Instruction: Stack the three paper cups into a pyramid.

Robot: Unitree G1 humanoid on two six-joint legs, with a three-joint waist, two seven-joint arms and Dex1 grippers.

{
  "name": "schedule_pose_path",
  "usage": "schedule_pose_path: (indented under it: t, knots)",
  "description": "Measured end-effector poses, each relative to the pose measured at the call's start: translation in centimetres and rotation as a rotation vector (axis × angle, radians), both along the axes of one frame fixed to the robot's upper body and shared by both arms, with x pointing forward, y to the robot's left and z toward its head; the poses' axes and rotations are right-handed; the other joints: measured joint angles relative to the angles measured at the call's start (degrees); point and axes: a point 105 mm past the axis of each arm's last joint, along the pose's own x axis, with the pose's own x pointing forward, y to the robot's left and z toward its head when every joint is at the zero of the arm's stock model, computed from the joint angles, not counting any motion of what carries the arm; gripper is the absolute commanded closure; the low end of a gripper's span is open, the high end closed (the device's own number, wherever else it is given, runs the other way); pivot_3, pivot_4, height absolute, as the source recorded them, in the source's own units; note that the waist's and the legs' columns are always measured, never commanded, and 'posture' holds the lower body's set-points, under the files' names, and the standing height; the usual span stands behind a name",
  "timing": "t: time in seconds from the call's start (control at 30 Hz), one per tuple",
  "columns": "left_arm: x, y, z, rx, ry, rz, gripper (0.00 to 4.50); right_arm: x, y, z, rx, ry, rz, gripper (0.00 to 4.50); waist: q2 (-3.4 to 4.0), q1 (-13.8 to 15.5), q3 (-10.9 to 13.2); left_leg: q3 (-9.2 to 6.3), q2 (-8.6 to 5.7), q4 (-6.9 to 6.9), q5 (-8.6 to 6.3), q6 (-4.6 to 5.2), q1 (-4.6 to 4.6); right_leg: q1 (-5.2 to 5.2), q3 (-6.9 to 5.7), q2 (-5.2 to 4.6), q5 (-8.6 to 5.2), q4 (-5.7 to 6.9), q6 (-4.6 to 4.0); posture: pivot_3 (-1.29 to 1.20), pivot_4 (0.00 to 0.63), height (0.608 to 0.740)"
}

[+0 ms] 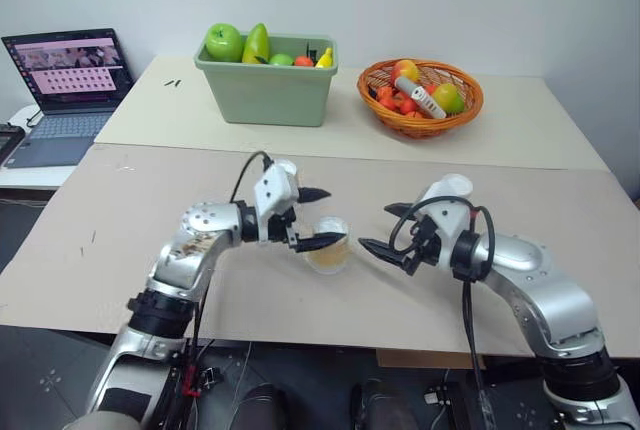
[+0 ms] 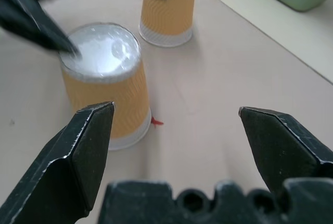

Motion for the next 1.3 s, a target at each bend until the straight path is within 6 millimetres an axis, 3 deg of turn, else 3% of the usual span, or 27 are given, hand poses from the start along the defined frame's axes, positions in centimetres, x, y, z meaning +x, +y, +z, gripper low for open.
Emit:
schedule_pose_path:
  t: [0.17, 0.3, 0.33, 0.43, 0.57, 0.77, 1.3]
  knots:
    - [-1.2, 2.3, 0.9, -0.016, 0.035, 0.086, 0.1, 0.4, -0.7, -0.4, -0.008, 0.019, 0.004, 0.0, 0.0, 0.01, 0.01, 0.0, 0.01, 0.0, 0.0, 0.0, 0.0, 0.0, 0.01, 0.0, 0.0, -0.01, 0.01, 0.0, 0.15, 0.708]
    - [-0.2, 5.1, 1.9, -0.071, 0.048, 0.248, 0.1, 0.5, -0.9, -0.5, -0.013, 0.028, 0.018, 0.0, 0.0, 0.16, 0.01, 0.0, 0.01, 0.01, 0.01, -0.01, 0.06, 0.04, 0.01, -0.01, 0.0, 0.02, 0.01, 0.0, 0.15, 0.708]
    - [0.2, 7.1, 1.7, -0.073, 0.056, 0.333, 0.1, 0.5, -0.9, -0.3, -0.015, 0.02, 0.025, 0.0, 0.01, 0.11, 0.01, 0.01, 0.01, -0.01, 0.01, -0.01, 0.11, 0.06, 0.03, 0.0, -0.01, 0.02, 0.01, 0.0, 0.15, 0.708]
    - [0.7, 9.7, 0.0, -0.059, 0.107, 0.427, 0.1, 0.5, -1.1, -0.2, -0.02, 0.016, 0.022, 0.0, 0.01, 0.04, 0.01, 0.02, 0.01, -0.04, 0.01, -0.01, 0.12, 0.07, 0.04, 0.0, -0.01, 0.0, 0.01, 0.0, 0.15, 0.708]
    - [1.8, 11.3, -1.7, -0.03, 0.135, 0.474, 0.1, 0.5, -1.1, -0.1, -0.019, 0.015, 0.027, 0.0, 0.01, 0.51, 0.02, 0.01, -0.04, -0.01, 0.01, -0.02, 0.09, 0.08, -0.04, -0.02, -0.01, 0.0, 0.01, 0.0, 0.15, 0.708]
    - [4.0, 10.8, -3.1, 0.012, 0.15, 0.42, 0.1, 0.4, -1.3, 0.0, -0.017, 0.007, 0.019, 0.0, 0.0, 0.49, 0.02, 0.05, -0.06, 0.01, 0.01, -0.01, 0.05, 0.08, -0.07, -0.02, -0.01, -0.01, 0.01, 0.0, 0.15, 0.708]
    - [9.0, 7.4, -2.8, 0.004, 0.112, 0.323, 0.1, -0.5, -3.1, 0.2, -0.021, -0.016, -0.072, 0.0, -0.03, 0.32, 0.03, 0.1, -0.1, 0.03, 0.01, -0.01, -0.06, 0.04, -0.14, -0.02, -0.01, -0.02, 0.05, 0.0, 0.15, 0.708]
